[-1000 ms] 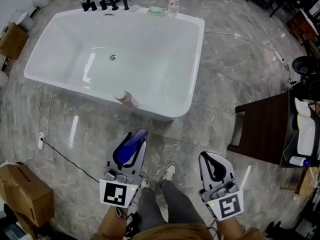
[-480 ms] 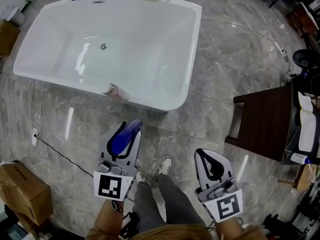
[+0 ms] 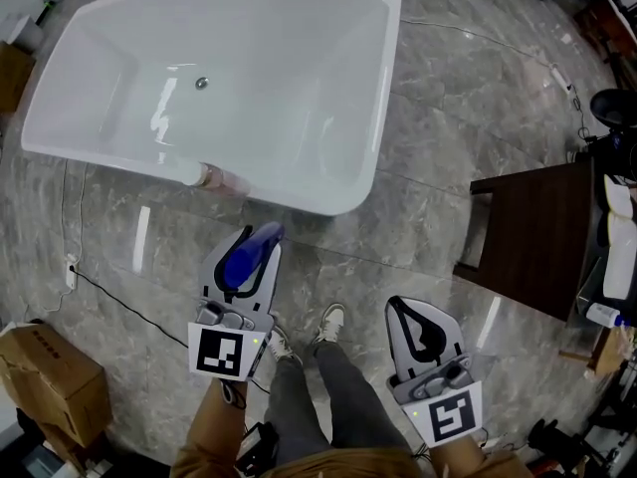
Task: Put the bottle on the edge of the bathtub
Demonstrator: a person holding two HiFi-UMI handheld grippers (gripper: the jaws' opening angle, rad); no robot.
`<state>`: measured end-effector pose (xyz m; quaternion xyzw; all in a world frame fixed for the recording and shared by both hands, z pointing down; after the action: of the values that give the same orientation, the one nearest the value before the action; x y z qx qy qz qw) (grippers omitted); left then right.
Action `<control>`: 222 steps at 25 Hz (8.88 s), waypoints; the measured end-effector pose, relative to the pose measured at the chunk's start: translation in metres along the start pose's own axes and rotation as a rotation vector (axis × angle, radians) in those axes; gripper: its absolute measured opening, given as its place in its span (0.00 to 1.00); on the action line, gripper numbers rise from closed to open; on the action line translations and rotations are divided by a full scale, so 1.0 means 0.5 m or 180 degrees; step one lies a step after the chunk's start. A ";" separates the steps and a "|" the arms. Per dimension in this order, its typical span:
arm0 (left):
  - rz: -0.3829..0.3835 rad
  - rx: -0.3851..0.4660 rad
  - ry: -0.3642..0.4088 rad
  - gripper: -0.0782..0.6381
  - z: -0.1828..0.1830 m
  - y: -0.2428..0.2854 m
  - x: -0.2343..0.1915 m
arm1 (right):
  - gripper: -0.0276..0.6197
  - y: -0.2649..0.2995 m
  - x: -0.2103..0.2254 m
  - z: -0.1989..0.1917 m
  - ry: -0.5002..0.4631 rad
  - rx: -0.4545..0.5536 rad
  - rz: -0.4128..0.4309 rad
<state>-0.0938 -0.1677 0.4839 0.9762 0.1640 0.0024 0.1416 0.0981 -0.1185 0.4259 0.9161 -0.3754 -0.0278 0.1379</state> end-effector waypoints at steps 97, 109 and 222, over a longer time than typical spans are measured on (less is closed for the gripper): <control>-0.0234 -0.0169 0.0226 0.34 -0.185 0.266 -0.011 | 0.05 0.012 0.101 -0.132 0.0272 -0.0150 -0.0162; -0.0227 -0.0130 0.0218 0.40 -0.180 0.265 -0.015 | 0.05 0.012 0.099 -0.133 0.0275 -0.0147 -0.0176; -0.0092 0.0619 0.0484 0.12 0.357 -0.550 0.035 | 0.05 -0.404 -0.248 0.334 -0.0526 0.0587 -0.0696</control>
<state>-0.1559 0.0377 0.2357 0.9799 0.1878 0.0584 0.0335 0.1208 0.0663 0.2037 0.9549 -0.2845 -0.0833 0.0181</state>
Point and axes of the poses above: the fingertips, and each gripper's own axes: y forward along the fingers, x to its right, z out of its top, the point moved 3 cm from there along -y, backward along the fingers, and after that the axes turned 2 degrees about z, right-handed, at the moved point
